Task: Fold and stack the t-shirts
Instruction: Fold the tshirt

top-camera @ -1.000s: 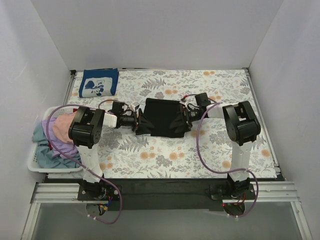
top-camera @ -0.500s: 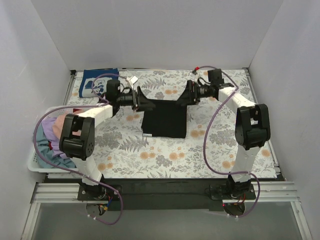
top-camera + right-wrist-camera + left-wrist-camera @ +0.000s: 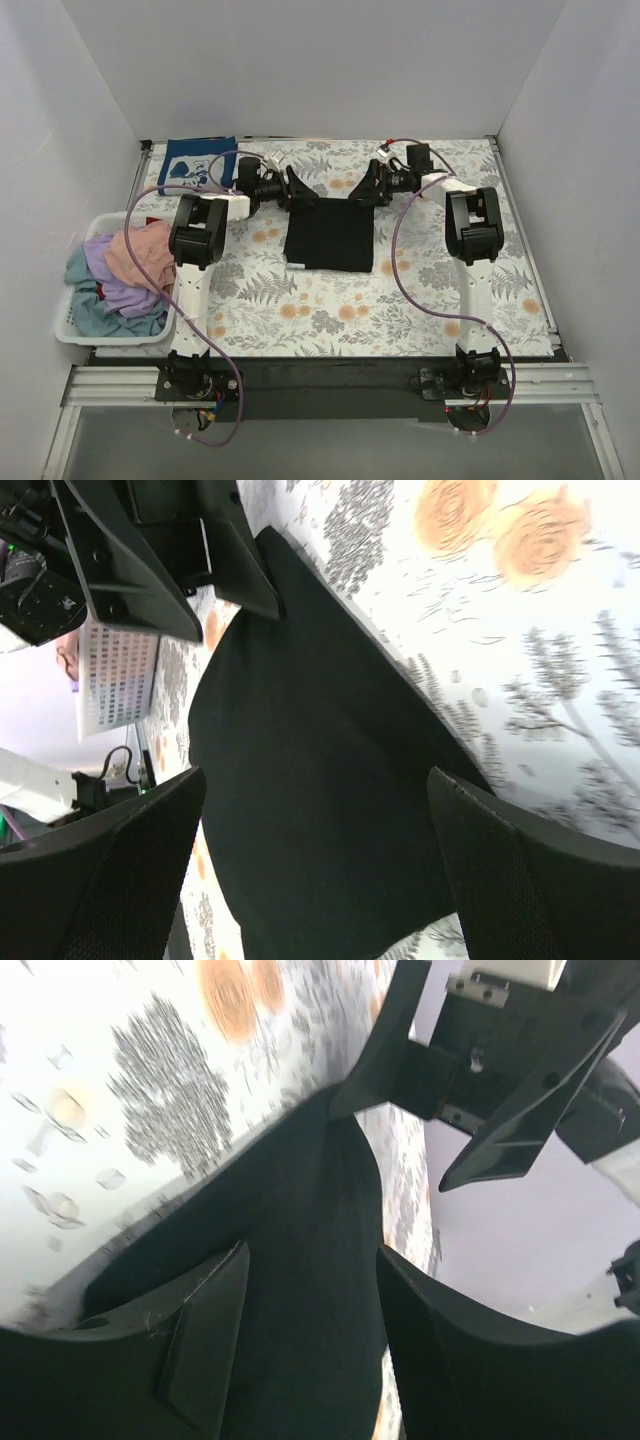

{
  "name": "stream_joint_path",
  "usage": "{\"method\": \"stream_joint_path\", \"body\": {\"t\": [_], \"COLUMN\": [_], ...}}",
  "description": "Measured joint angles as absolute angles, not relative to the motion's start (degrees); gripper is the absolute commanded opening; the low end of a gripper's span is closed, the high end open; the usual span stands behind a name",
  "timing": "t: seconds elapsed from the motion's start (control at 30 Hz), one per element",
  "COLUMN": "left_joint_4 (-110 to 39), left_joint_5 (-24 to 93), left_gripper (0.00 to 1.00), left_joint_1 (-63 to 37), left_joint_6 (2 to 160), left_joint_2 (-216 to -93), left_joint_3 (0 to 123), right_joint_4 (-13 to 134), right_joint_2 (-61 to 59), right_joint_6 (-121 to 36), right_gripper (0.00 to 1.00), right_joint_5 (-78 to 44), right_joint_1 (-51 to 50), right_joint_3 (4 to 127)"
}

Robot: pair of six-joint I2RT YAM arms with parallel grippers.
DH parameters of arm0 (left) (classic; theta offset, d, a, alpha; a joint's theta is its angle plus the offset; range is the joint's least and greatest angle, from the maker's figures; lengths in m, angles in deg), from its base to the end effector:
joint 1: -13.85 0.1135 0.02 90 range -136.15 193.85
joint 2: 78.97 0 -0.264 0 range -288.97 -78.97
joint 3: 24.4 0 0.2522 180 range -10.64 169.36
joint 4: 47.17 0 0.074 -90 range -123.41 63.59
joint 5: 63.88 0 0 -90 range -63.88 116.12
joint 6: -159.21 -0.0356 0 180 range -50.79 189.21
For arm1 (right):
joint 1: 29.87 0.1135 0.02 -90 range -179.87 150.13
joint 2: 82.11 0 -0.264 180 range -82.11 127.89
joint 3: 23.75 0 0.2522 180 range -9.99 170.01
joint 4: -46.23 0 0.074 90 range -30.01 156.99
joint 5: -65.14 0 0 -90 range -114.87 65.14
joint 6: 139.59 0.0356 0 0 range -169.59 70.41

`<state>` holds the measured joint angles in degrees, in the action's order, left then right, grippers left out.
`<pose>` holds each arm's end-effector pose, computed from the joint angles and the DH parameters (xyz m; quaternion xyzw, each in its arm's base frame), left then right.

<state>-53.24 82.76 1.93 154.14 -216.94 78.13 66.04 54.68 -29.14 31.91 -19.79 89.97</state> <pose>0.4861 -0.1330 0.0981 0.2596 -0.7533 0.6042 0.0115 0.4998 0.1191 0.1318 -0.1164 0.8203 0.5130 0.2245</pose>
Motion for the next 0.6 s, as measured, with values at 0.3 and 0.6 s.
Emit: {"method": "stream_joint_path", "body": {"t": [0.3,0.6], "left_joint_4": [-49.57,-18.31], "left_joint_5": [78.81,64.69], "left_gripper": [0.62,0.75], "left_joint_1": [5.93,7.90], "left_joint_6": [149.74,126.29], "left_joint_2": [-215.91,-188.64], "left_joint_3": [79.51,79.88], "right_joint_4": [64.77,77.10], "right_joint_2": [54.14,32.19], "right_joint_6": [-29.29,-47.61], "right_gripper": [0.98,0.90], "right_joint_5": [29.83,13.72], "right_joint_1": [-23.13,-15.04], "right_joint_3": [90.52,85.25]}}
